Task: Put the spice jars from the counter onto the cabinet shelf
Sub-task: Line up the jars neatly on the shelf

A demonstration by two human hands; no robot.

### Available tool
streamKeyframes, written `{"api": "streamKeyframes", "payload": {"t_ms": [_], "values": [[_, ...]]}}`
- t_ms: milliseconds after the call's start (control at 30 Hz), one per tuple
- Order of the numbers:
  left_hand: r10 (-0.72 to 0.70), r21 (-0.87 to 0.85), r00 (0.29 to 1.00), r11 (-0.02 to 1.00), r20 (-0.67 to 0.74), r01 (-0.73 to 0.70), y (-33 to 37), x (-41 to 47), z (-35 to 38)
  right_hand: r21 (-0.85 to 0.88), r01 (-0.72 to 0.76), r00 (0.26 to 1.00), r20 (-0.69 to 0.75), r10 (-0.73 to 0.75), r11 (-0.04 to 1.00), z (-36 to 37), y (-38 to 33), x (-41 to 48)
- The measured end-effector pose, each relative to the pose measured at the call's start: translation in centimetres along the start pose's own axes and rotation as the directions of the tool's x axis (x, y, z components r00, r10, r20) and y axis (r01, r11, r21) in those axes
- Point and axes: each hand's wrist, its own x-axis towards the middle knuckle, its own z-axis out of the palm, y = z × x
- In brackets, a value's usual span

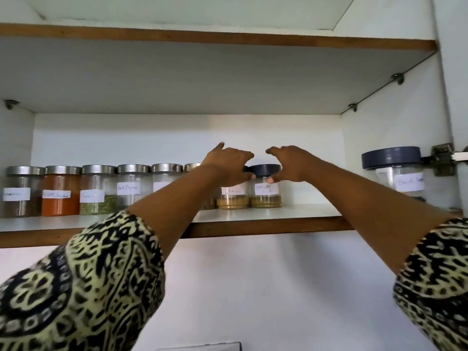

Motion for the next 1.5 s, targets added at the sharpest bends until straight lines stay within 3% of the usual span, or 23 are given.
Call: {"api": "streamKeyframes", "payload": {"t_ms": [200, 333, 467, 600, 700, 833, 1067, 1233, 1500], "values": [[-0.086, -0.234, 0.983, 0.971, -0.162, 0.046, 10.0, -9.6, -4.0, -0.054, 0.012, 0.995, -0.097, -0.018, 0.998, -3.0, 0.4, -10.5], [-0.113, -0.222, 0.973, 0.973, -0.200, 0.067, 16.4, -13.0, -3.4, -0.045, -0.018, 0.997, -0.070, 0.015, 0.999, -3.8, 1.3, -16.7], [-0.195, -0.162, 0.965, 0.973, -0.177, 0.167, 19.6, -12.4, -1.1, -0.066, -0.037, 0.990, -0.138, 0.028, 0.997, -2.5, 3.3, -19.7], [-0.203, -0.131, 0.913, 0.977, -0.354, 0.167, 20.0, -12.6, 1.6, -0.045, 0.001, 0.987, -0.163, -0.008, 0.999, -0.4, 6.2, -21.7], [-0.202, -0.103, 0.863, 0.979, -0.462, 0.174, 20.0, -12.6, 3.4, 0.039, 0.007, 0.982, -0.190, 0.000, 0.999, -0.8, 8.0, -20.8], [-0.217, -0.085, 0.815, 0.975, -0.538, 0.203, 20.5, -12.0, 4.3, -0.032, -0.062, 0.958, -0.283, 0.050, 0.998, -3.6, 11.1, -17.1], [-0.148, 0.003, 0.771, 0.981, -0.619, 0.192, 19.8, -11.5, 5.7, -0.161, -0.128, 0.990, -0.086, 0.116, 0.979, -6.2, 13.5, -12.4], [-0.122, 0.069, 0.765, 0.975, -0.632, 0.211, 19.5, -11.0, 6.9, -0.104, -0.065, 0.996, -0.061, 0.059, 0.992, -5.3, 12.8, -8.7], [-0.052, 0.170, 0.669, 0.950, -0.742, 0.263, 18.8, -9.6, 8.7, 0.004, -0.002, 0.997, -0.082, 0.002, 1.000, -1.3, 10.2, -2.3]]}}
